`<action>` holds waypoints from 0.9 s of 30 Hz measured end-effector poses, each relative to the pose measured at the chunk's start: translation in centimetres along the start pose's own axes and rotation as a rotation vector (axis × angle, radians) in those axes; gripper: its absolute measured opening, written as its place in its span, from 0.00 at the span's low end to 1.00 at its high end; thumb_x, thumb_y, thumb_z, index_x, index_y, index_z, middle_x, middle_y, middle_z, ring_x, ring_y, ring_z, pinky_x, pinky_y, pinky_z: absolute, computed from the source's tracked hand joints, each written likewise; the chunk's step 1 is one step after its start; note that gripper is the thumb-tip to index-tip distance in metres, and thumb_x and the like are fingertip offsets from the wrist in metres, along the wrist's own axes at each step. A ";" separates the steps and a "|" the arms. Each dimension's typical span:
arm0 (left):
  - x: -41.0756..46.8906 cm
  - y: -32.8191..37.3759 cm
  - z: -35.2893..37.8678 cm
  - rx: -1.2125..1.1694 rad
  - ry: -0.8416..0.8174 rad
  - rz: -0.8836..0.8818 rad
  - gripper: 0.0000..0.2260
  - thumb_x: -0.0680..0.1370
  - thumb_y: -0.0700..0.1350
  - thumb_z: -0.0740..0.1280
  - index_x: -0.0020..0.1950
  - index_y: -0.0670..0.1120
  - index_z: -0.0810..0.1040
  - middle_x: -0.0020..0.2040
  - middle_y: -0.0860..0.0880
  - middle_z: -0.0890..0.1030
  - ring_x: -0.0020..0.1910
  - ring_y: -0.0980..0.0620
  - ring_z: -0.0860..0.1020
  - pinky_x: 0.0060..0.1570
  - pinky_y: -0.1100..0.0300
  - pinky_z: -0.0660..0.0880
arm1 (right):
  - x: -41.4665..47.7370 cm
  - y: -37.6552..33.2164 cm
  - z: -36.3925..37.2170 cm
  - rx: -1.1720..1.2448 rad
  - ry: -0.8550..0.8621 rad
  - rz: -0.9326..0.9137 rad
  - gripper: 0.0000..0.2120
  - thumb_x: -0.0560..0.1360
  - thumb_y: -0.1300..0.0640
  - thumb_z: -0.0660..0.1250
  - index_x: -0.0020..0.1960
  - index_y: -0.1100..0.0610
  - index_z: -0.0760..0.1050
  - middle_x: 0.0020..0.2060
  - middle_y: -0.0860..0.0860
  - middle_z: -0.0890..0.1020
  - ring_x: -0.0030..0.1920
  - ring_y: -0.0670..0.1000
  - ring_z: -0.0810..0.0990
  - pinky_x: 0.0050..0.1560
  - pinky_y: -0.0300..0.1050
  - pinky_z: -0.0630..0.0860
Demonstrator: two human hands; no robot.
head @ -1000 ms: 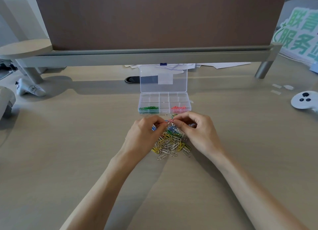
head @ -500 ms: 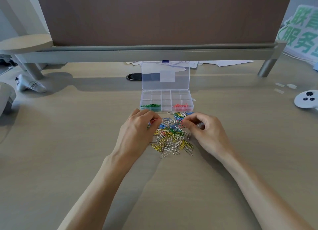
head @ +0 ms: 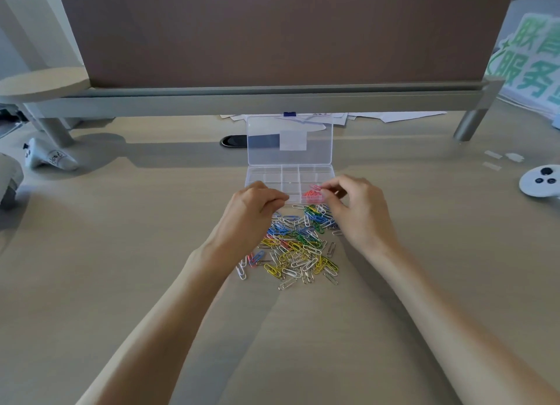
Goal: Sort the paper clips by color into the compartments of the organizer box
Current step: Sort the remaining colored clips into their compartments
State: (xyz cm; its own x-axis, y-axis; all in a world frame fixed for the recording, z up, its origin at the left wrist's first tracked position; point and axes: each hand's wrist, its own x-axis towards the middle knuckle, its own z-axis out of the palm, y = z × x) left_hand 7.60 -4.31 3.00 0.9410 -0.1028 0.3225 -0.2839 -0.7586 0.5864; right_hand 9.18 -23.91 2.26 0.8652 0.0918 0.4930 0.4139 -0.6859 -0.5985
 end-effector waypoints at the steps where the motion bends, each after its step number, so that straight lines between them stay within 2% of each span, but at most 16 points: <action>1: 0.7 0.3 0.1 0.000 -0.009 -0.007 0.10 0.79 0.41 0.65 0.57 0.46 0.83 0.47 0.51 0.79 0.46 0.56 0.75 0.42 0.79 0.64 | 0.6 0.1 0.2 -0.044 0.020 -0.020 0.04 0.77 0.56 0.67 0.49 0.53 0.81 0.42 0.46 0.82 0.44 0.46 0.76 0.42 0.37 0.70; 5: 3.3 1.3 1.0 -0.027 0.009 -0.030 0.08 0.76 0.42 0.70 0.55 0.46 0.84 0.45 0.52 0.80 0.37 0.63 0.73 0.38 0.80 0.64 | 2.2 1.2 0.8 -0.197 -0.025 -0.058 0.06 0.77 0.55 0.65 0.50 0.52 0.81 0.45 0.46 0.83 0.48 0.50 0.77 0.49 0.51 0.75; 8: 4.7 1.6 2.0 -0.033 0.012 -0.026 0.07 0.74 0.44 0.73 0.51 0.46 0.85 0.45 0.50 0.84 0.35 0.67 0.72 0.37 0.80 0.64 | 1.9 2.9 0.7 -0.226 -0.031 -0.040 0.07 0.76 0.57 0.66 0.50 0.52 0.82 0.47 0.47 0.83 0.52 0.54 0.76 0.51 0.55 0.73; 12: 5.7 1.8 3.2 -0.026 0.022 -0.021 0.08 0.73 0.45 0.74 0.51 0.47 0.85 0.43 0.53 0.83 0.35 0.66 0.72 0.36 0.79 0.64 | 0.7 4.5 0.2 -0.132 0.044 0.019 0.07 0.76 0.57 0.66 0.51 0.52 0.81 0.48 0.46 0.82 0.53 0.51 0.75 0.53 0.53 0.73; 15: 6.0 1.7 3.6 -0.015 0.028 -0.052 0.12 0.73 0.49 0.74 0.55 0.50 0.84 0.45 0.56 0.82 0.39 0.62 0.74 0.36 0.76 0.65 | 0.7 5.0 0.1 -0.063 0.063 0.053 0.06 0.76 0.54 0.66 0.51 0.50 0.81 0.46 0.43 0.80 0.52 0.48 0.74 0.51 0.49 0.73; 17: 5.8 1.3 3.4 -0.062 0.030 -0.051 0.13 0.72 0.50 0.74 0.56 0.50 0.83 0.47 0.57 0.83 0.39 0.65 0.74 0.37 0.73 0.66 | 0.6 4.9 0.1 -0.041 0.074 0.048 0.05 0.76 0.54 0.67 0.50 0.51 0.81 0.44 0.41 0.78 0.50 0.48 0.74 0.48 0.44 0.71; 20: 4.8 1.0 2.1 -0.124 0.054 -0.013 0.10 0.75 0.48 0.71 0.56 0.49 0.83 0.45 0.56 0.82 0.35 0.71 0.72 0.37 0.76 0.66 | 0.1 4.8 0.0 -0.017 0.084 0.053 0.05 0.75 0.57 0.68 0.49 0.52 0.81 0.42 0.40 0.77 0.48 0.47 0.75 0.46 0.37 0.67; 23: 2.8 0.4 0.4 -0.125 0.087 0.000 0.07 0.78 0.44 0.68 0.54 0.50 0.82 0.43 0.56 0.83 0.34 0.66 0.74 0.35 0.75 0.68 | -0.6 4.2 -0.2 -0.021 0.055 0.020 0.05 0.75 0.59 0.68 0.49 0.53 0.81 0.41 0.42 0.76 0.45 0.47 0.75 0.45 0.37 0.67; 27: -0.6 -1.4 -0.9 -0.093 0.071 -0.042 0.06 0.78 0.43 0.67 0.50 0.51 0.82 0.36 0.60 0.79 0.33 0.58 0.74 0.35 0.70 0.69 | -2.0 2.7 -0.2 0.048 0.021 -0.014 0.06 0.74 0.62 0.68 0.47 0.54 0.81 0.40 0.43 0.77 0.41 0.47 0.76 0.42 0.41 0.74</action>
State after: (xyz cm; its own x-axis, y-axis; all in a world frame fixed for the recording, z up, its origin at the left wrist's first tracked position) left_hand 7.25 -2.62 2.63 0.9377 -0.0238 0.3466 -0.2638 -0.6980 0.6657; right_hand 8.48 -26.07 -0.18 0.8531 0.0857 0.5146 0.4395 -0.6495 -0.6204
